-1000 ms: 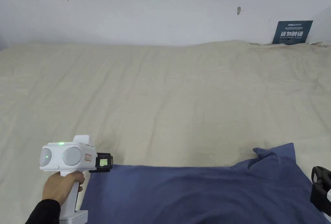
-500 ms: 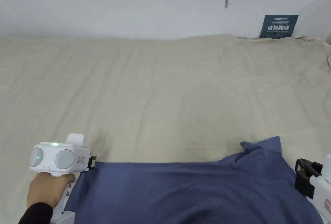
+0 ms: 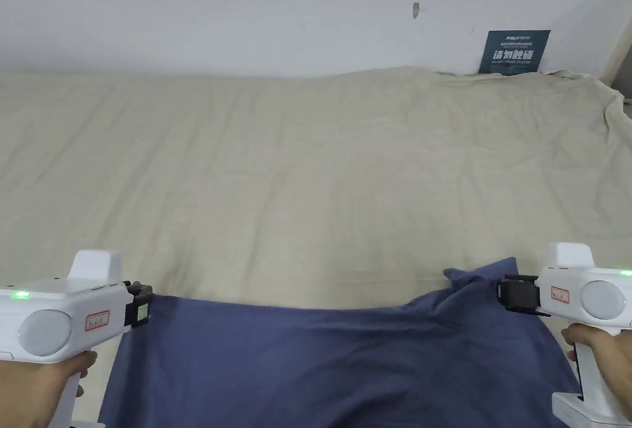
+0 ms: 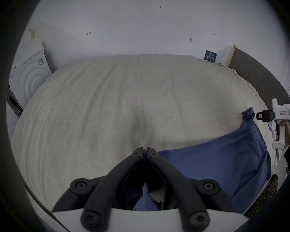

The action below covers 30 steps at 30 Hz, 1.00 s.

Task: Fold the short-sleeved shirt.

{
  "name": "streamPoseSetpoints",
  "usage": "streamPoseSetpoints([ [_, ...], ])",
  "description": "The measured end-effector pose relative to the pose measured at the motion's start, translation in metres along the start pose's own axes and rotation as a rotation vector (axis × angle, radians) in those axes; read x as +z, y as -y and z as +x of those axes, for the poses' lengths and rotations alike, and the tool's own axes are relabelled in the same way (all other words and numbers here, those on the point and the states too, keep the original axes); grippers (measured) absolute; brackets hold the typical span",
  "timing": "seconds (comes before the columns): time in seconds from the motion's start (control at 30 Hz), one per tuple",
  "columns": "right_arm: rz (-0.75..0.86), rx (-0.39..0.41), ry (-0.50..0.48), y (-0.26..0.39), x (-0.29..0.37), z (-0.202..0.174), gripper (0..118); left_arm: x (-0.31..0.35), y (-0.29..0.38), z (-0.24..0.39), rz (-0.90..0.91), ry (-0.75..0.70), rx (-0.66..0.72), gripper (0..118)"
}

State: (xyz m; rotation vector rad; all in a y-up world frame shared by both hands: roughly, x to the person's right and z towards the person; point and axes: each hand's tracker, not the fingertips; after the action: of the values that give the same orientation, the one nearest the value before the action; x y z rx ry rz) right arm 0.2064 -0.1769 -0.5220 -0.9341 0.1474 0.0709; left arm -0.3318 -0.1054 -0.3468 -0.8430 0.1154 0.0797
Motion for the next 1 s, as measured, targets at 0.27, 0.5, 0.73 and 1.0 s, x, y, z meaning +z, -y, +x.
streamPoseSetpoints([
  [0.27, -0.076, 0.054, 0.021, 0.018, -0.018, -0.014, 52, -0.004, 0.004, -0.006, -0.017, -0.008, 0.016, 0],
  [0.5, -0.008, 0.108, 0.009, 0.018, 0.014, -0.029, 3, -0.002, 0.010, -0.005, -0.019, -0.021, 0.035, 0],
  [0.73, 0.148, 0.101, -0.057, 0.027, 0.100, -0.015, 3, 0.023, 0.016, -0.009, 0.004, -0.029, 0.076, 0],
  [1.0, 0.244, 0.057, -0.133, 0.071, 0.192, 0.008, 3, 0.075, 0.044, -0.017, 0.029, -0.045, 0.090, 0],
])
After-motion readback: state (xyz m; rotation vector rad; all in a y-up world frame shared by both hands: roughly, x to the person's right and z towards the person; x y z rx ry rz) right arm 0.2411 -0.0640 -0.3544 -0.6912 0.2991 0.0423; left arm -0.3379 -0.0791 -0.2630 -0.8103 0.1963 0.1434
